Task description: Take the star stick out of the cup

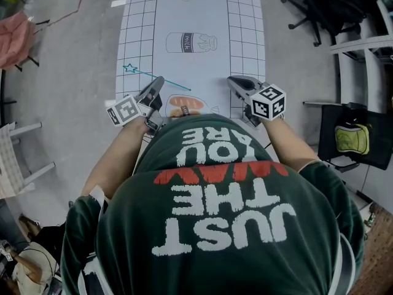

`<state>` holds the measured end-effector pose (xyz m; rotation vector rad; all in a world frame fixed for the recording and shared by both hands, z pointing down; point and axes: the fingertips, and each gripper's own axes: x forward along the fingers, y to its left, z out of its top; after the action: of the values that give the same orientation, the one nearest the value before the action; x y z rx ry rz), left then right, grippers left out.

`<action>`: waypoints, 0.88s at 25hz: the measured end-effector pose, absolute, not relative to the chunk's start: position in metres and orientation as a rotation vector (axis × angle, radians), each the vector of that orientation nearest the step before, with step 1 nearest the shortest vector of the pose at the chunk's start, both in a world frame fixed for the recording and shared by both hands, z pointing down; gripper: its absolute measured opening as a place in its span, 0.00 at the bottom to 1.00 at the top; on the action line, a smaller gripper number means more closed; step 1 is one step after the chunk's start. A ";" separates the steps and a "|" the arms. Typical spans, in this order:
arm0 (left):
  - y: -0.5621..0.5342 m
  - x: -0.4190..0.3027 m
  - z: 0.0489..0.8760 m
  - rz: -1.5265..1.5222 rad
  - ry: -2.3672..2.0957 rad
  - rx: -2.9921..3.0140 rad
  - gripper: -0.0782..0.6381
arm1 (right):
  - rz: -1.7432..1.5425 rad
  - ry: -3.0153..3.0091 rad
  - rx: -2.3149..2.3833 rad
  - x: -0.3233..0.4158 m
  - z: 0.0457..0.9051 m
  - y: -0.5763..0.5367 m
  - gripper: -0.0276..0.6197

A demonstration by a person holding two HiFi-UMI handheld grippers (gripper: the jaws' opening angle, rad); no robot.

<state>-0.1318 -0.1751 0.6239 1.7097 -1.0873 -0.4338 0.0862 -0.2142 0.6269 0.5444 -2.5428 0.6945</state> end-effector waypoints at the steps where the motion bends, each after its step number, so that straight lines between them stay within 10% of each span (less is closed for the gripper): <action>1: -0.175 -0.132 0.624 -0.433 -1.087 1.711 0.13 | 0.698 -2.543 0.546 0.087 0.627 -0.215 0.09; 22: -0.174 -0.136 0.619 -0.437 -1.093 1.714 0.13 | 0.646 -2.517 0.522 0.086 0.628 -0.212 0.09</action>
<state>-0.1364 -0.1740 0.6189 1.7140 -1.0928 -0.4372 0.0858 -0.2120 0.6278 0.5223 -2.5166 0.6460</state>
